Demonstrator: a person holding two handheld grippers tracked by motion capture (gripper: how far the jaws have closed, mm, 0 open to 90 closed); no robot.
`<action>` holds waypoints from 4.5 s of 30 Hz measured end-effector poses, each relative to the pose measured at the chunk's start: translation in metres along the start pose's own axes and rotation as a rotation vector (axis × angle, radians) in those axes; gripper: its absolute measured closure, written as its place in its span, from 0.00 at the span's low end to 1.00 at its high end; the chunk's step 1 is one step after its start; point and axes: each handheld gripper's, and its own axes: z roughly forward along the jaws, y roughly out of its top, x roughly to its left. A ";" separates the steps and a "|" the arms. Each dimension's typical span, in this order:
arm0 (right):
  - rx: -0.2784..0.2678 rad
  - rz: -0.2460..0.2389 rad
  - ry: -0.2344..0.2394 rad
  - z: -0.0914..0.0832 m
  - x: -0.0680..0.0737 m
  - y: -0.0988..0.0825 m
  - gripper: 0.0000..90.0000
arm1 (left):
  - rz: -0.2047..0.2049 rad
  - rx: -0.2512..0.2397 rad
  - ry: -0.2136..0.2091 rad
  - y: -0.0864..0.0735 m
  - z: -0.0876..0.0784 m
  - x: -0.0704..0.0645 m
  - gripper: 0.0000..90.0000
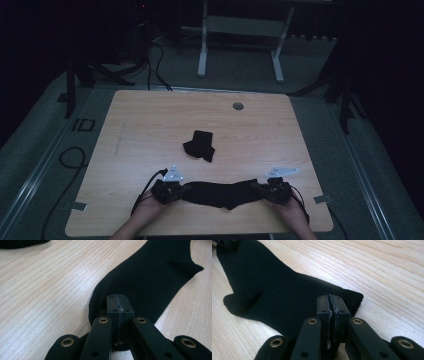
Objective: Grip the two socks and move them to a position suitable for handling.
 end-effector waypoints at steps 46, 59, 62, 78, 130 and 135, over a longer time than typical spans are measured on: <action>0.027 -0.223 0.032 0.120 0.024 0.183 0.38 | -0.015 -0.149 0.070 -0.009 -0.034 0.009 0.25; 0.125 -0.234 0.010 0.177 0.028 0.186 0.31 | -0.034 -0.154 0.083 -0.010 -0.036 0.014 0.25; 0.120 -0.237 0.001 0.176 0.030 0.185 0.34 | -0.036 -0.145 0.082 -0.011 -0.036 0.016 0.25; 0.116 -0.271 0.026 0.154 0.041 0.170 0.84 | -0.082 -0.164 0.111 -0.002 -0.038 0.022 0.27; -0.141 -0.175 -0.102 0.009 0.010 0.125 0.91 | -0.077 -0.108 0.163 0.065 -0.015 0.035 0.97; -0.115 -0.131 -0.079 0.013 -0.002 0.114 0.89 | -0.090 -0.070 0.172 0.059 -0.012 0.038 0.97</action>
